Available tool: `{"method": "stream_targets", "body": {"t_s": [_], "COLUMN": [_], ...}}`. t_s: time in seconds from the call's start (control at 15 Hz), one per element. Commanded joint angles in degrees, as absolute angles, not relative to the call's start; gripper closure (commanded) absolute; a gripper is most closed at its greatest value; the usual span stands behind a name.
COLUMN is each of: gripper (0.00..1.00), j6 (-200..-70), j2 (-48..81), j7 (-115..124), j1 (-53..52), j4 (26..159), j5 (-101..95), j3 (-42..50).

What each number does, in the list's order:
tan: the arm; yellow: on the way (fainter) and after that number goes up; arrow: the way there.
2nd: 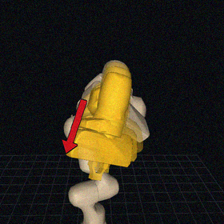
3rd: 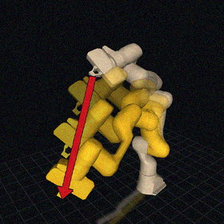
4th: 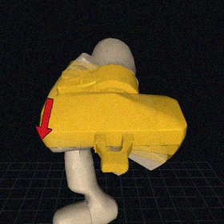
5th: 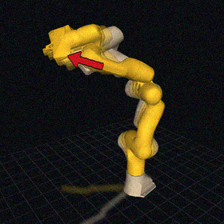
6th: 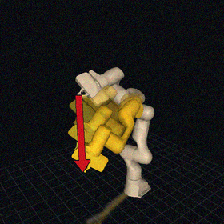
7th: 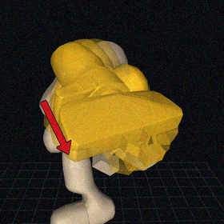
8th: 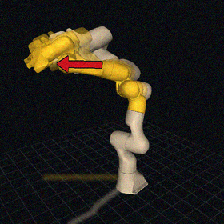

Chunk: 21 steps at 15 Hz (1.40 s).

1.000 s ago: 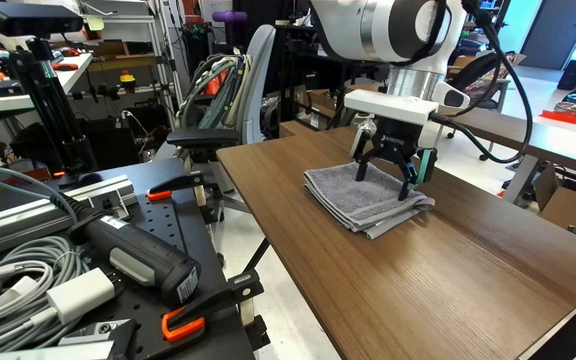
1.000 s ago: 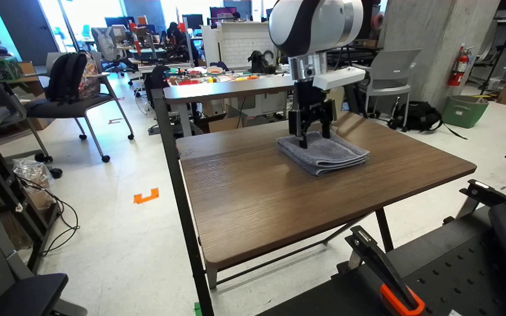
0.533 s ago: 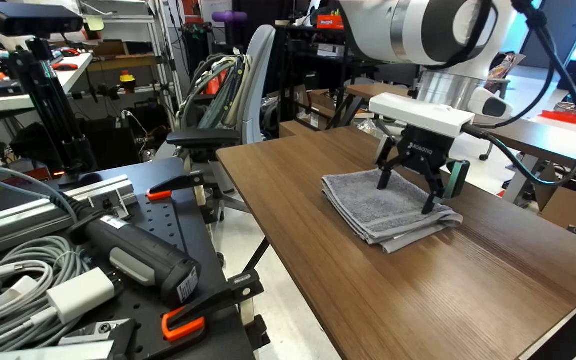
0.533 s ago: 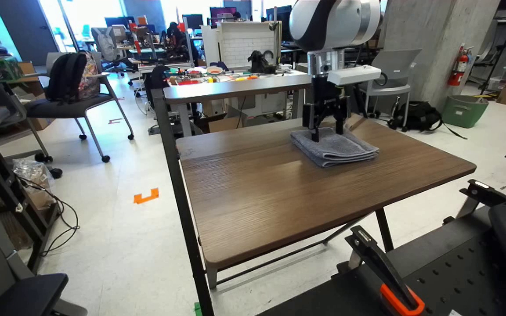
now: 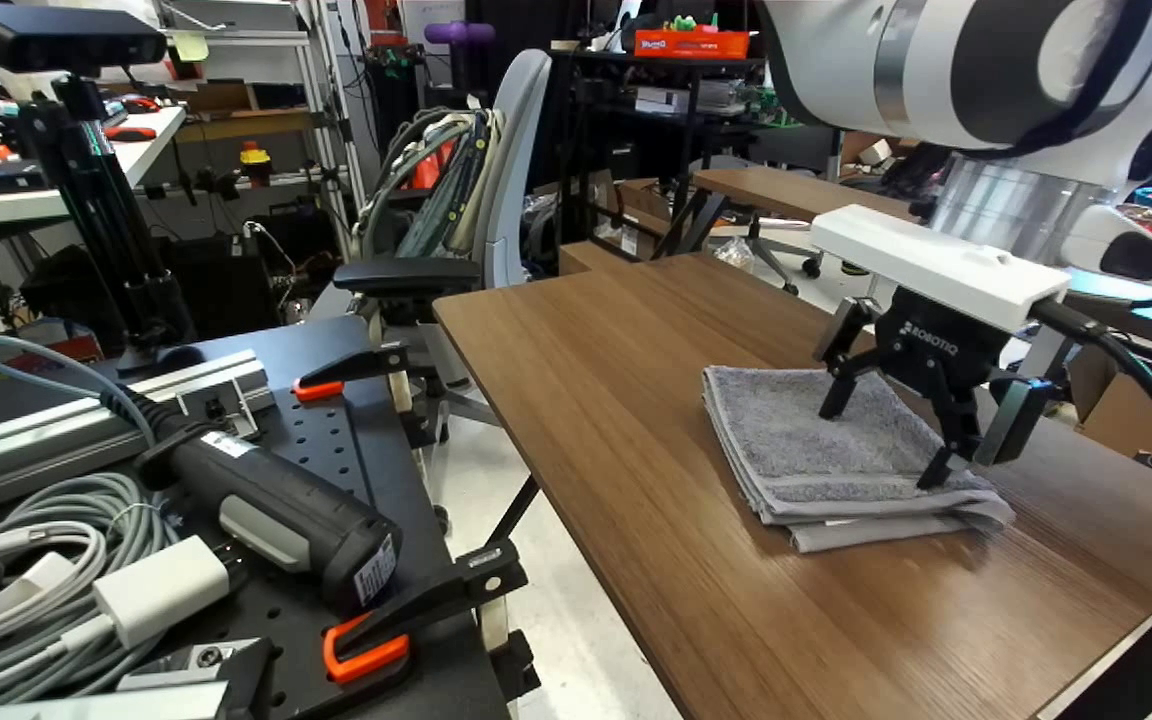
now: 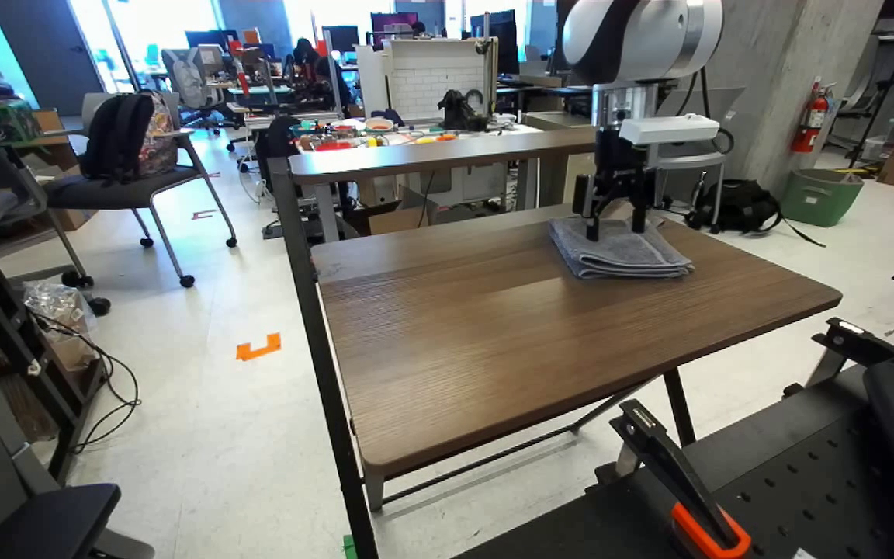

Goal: Push the towel to the right

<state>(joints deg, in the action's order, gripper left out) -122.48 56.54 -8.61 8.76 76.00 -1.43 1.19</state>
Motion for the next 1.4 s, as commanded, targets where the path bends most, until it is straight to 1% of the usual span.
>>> {"method": "stream_targets", "body": {"t_s": [0.0, 0.53, 0.87, 0.93, 1.33], "gripper": [0.0, 0.0, 0.0, 0.0, 0.0], "j6": [-121.0, -122.9, -126.0, -124.0, -124.7], "j2": [59.4, 56.4, 49.7, 54.2, 51.1], "j7": [-7.2, -6.0, -6.4, -6.7, -6.7], "j1": [11.1, 13.9, 13.3, 13.4, 13.1], "j4": [72.5, 75.0, 82.5, 76.7, 80.5], "j5": [1.1, 3.5, 3.6, 2.8, 2.9], "j3": [1.7, 1.9, 1.5, 2.0, 2.1]}}
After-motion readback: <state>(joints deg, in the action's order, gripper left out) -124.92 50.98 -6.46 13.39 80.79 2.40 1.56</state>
